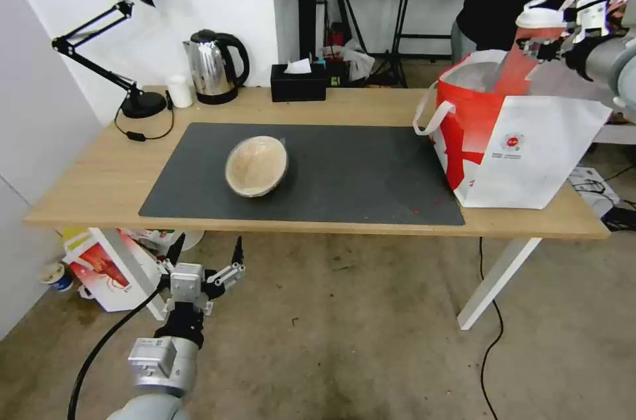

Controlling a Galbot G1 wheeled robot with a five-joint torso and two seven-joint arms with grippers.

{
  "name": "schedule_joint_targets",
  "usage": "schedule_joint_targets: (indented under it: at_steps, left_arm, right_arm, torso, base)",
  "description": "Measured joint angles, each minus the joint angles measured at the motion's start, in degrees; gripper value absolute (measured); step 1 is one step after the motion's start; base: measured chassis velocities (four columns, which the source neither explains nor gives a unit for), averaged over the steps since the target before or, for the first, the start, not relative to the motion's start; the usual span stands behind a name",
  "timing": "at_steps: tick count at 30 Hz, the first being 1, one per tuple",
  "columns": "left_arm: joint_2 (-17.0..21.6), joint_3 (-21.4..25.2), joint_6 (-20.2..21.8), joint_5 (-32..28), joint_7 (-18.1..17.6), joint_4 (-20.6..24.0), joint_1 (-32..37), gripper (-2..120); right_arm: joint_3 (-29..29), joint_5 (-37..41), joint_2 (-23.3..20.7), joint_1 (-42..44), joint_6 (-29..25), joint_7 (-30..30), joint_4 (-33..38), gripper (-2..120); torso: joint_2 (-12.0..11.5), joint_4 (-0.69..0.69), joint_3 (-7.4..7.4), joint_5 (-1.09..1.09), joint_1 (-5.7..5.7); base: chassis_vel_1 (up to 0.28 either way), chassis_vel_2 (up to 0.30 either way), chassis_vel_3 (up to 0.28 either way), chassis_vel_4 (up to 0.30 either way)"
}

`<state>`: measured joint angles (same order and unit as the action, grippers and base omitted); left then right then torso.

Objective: Pick up the trash from the table and place it into the takeout bag.

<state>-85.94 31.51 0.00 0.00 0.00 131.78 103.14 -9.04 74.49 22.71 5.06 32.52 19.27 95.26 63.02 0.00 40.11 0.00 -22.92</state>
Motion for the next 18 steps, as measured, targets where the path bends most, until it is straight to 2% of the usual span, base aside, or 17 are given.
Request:
schedule_joint_targets:
  at_steps: [2,4,5,9,12,18]
  left_arm:
    - [0.0,0.0,0.0,0.0,0.0,0.0,0.0,100]
    - [0.0,0.0,0.0,0.0,0.0,0.0,0.0,100]
    - [0.0,0.0,0.0,0.0,0.0,0.0,0.0,100]
    - [0.0,0.0,0.0,0.0,0.0,0.0,0.0,100]
    - [0.0,0.0,0.0,0.0,0.0,0.0,0.0,100]
    - [0.0,0.0,0.0,0.0,0.0,0.0,0.0,100]
  right_arm:
    - [0.0,-0.4,-0.1,0.0,0.2,-0.2,0.1,65]
    - [0.5,-0.6,-0.3,0.0,1.0,-0.9,0.2,76]
    - [0.5,-0.6,-0.3,0.0,1.0,-0.9,0.2,76]
    - [1.6,-0.8,-0.5,0.2,3.0,-1.7,0.4,93]
    - [1.6,-1.3,-0.6,0.2,3.3,-1.9,0.2,99]
    - [1.5,-1.5,-0.6,-0.1,3.5,-1.9,-0.2,100]
  torso:
    - [0.0,0.00,0.00,0.00,0.00]
    - [0.0,-0.01,0.00,0.01,0.00]
    - [0.0,-0.01,0.00,0.01,0.00]
    - [0.0,-0.01,0.00,0.00,0.00]
    - [0.0,-0.01,0.00,0.00,0.00]
    - [0.0,0.00,0.00,0.00,0.00]
  base:
    - [0.000,0.000,0.000,0.000]
    - [0.000,0.000,0.000,0.000]
    - [0.000,0.000,0.000,0.000]
    - [0.000,0.000,0.000,0.000]
    - [0.000,0.000,0.000,0.000]
    - [0.000,0.000,0.000,0.000]
